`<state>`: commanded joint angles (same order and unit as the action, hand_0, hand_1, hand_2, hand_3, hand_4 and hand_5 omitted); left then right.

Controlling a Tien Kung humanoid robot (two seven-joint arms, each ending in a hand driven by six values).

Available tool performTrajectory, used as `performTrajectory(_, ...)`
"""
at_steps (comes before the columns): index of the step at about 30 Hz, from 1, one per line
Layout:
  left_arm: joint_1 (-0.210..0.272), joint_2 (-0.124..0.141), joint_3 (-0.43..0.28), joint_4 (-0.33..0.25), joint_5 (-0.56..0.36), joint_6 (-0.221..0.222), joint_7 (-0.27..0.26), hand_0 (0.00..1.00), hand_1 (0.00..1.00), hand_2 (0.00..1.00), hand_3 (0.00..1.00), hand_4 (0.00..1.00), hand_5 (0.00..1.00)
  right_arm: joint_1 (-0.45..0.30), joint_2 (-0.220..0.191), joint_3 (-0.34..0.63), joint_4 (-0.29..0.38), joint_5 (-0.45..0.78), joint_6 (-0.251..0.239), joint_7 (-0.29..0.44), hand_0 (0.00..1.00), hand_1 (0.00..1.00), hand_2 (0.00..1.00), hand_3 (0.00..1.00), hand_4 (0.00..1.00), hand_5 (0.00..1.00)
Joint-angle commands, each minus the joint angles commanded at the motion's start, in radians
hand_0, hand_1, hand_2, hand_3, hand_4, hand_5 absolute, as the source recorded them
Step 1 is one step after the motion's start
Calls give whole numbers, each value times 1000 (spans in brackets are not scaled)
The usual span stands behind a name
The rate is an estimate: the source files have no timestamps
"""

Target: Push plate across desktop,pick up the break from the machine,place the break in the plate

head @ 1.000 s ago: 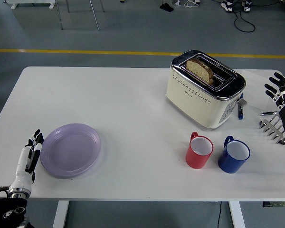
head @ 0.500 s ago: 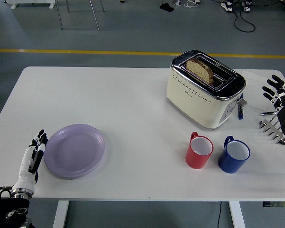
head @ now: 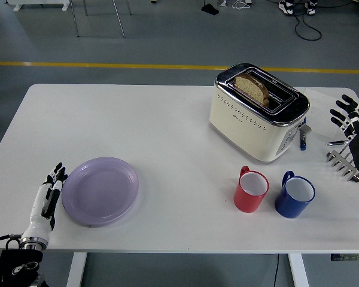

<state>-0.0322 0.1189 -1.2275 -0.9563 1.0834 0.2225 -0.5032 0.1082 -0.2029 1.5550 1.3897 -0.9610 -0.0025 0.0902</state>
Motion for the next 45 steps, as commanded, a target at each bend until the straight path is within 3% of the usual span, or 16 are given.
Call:
performTrajectory(23,-3,7,99,-39,-80,-20,-11,857,898,987,988,572,998,3,3,-6,0,-1,2,0,912,808,843,829,535,564)
performTrajectory(45,-7,34,232,-107,-152,-27,-6,850,893,980,977,567,998,7,6,-11,-1,-1,2,0,912,809,843,826,535,567)
